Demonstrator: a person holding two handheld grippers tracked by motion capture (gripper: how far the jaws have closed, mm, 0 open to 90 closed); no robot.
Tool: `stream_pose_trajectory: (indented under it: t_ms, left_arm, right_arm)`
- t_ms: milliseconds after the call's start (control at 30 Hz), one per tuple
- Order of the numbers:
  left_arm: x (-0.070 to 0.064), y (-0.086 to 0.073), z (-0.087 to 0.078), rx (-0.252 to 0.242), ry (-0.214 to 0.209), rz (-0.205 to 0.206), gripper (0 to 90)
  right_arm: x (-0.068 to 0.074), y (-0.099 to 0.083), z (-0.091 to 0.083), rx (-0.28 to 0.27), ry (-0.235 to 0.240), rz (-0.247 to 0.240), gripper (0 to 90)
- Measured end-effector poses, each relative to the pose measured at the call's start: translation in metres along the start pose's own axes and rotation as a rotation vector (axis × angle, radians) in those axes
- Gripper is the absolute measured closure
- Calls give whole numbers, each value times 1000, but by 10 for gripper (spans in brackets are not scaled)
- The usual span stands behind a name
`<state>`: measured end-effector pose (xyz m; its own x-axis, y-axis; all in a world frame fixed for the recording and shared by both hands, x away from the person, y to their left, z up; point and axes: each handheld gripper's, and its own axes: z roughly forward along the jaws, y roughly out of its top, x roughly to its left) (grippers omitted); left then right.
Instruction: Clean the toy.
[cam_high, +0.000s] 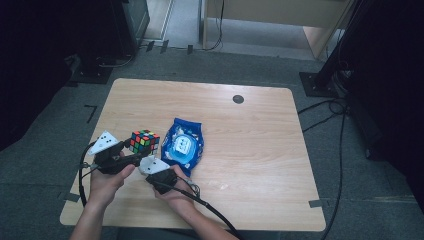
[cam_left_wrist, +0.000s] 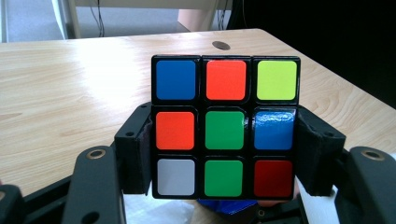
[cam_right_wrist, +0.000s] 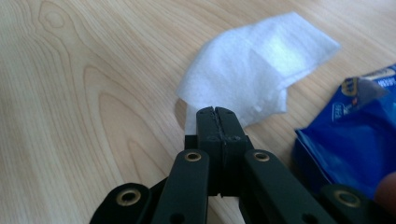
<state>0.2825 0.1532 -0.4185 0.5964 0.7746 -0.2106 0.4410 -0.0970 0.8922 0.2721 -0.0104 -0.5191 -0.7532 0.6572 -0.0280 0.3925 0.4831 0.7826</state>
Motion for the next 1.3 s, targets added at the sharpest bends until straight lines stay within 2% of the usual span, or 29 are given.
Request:
stream_pose_trajectory:
  t_ms: [100,267,467,633,700,767,900,933,967,1100,1200,1300]
  left_arm:
    - [2,1,-1,-3,6,-2,339]
    - [3,2,-4,-14,10,-8,339]
    - [-2,2,-2,-17,-6,4,340]
    - [-8,-1,4,-14,-36,20,339]
    - [-11,-3,8,-20,-57,13,339]
    - [-15,-5,12,-10,-69,17,340]
    - [-23,-9,21,10,-83,38,340]
    - [-25,-9,23,14,-87,42,340]
    - [-26,-10,25,14,-91,41,340]
    - [-32,-13,31,32,-109,58,340]
    - [-35,-15,35,40,-115,63,340]
    - [-36,-16,36,42,-119,62,340]
  right_arm:
    - [-3,1,-11,-47,13,-14,900]
    - [-10,12,-49,-157,19,-38,900]
    - [-39,17,-104,-249,-12,-42,900]
    - [-65,3,-139,-264,-76,-35,900]
    - [-79,-8,-150,-255,-108,-9,900]
    - [-97,-23,-160,-246,-139,43,900]
    - [-123,-47,-172,-236,-208,117,900]
    - [-131,-53,-176,-229,-242,132,900]
    - [-136,-57,-177,-217,-271,137,900]
    - [-154,-71,-177,-176,-333,161,900]
    - [-158,-76,-175,-170,-337,199,732]
    - [-157,-76,-177,-199,-318,225,599]
